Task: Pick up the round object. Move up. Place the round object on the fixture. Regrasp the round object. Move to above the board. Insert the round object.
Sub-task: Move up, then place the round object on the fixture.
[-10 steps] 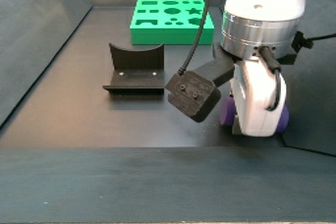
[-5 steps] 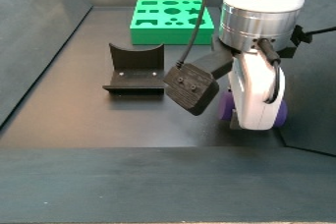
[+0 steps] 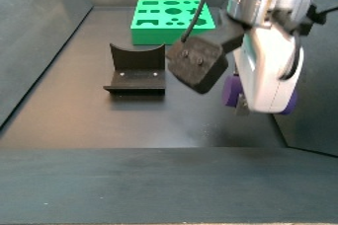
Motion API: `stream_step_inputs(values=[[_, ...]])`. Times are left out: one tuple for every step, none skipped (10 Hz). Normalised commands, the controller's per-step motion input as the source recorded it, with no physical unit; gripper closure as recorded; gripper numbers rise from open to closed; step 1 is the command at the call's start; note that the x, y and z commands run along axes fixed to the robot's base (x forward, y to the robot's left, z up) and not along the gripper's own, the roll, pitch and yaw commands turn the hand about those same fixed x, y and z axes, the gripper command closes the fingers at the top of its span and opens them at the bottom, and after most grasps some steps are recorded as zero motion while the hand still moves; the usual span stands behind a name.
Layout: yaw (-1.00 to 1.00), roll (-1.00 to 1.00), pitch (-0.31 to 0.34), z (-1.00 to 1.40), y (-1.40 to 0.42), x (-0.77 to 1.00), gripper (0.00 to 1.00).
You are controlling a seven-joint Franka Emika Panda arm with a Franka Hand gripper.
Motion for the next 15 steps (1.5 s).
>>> stream_step_inputs(values=[[-0.02, 0.08, 0.104, 0.27, -0.01, -0.02, 1.0], [0.0, 0.0, 0.0, 1.0, 0.0, 0.0, 1.0], [0.01, 0.02, 0.009, 1.0, 0.0, 0.0, 1.0], [0.01, 0.04, 0.027, 1.0, 0.0, -0.01, 1.0], [0.0, 0.05, 0.045, 1.0, 0.0, -0.02, 1.0], [0.01, 0.07, 0.065, 1.0, -0.01, -0.03, 1.0], [0.01, 0.08, 0.075, 1.0, -0.01, -0.03, 1.0], [0.02, 0.09, 0.078, 1.0, -0.01, -0.03, 1.0], [0.02, 0.09, 0.083, 0.94, -0.01, -0.04, 1.0], [0.02, 0.09, 0.083, 0.86, -0.01, -0.04, 1.0], [0.01, 0.08, 0.084, 0.7, 0.0, -0.03, 1.0], [0.02, 0.07, 0.085, 0.58, 0.0, -0.02, 1.0], [0.01, 0.06, 0.092, 0.41, 0.0, -0.02, 1.0], [0.01, 0.06, 0.096, 0.33, 0.0, -0.01, 1.0], [1.0, 0.0, -0.067, 0.32, -0.47, 1.0, 1.0]])
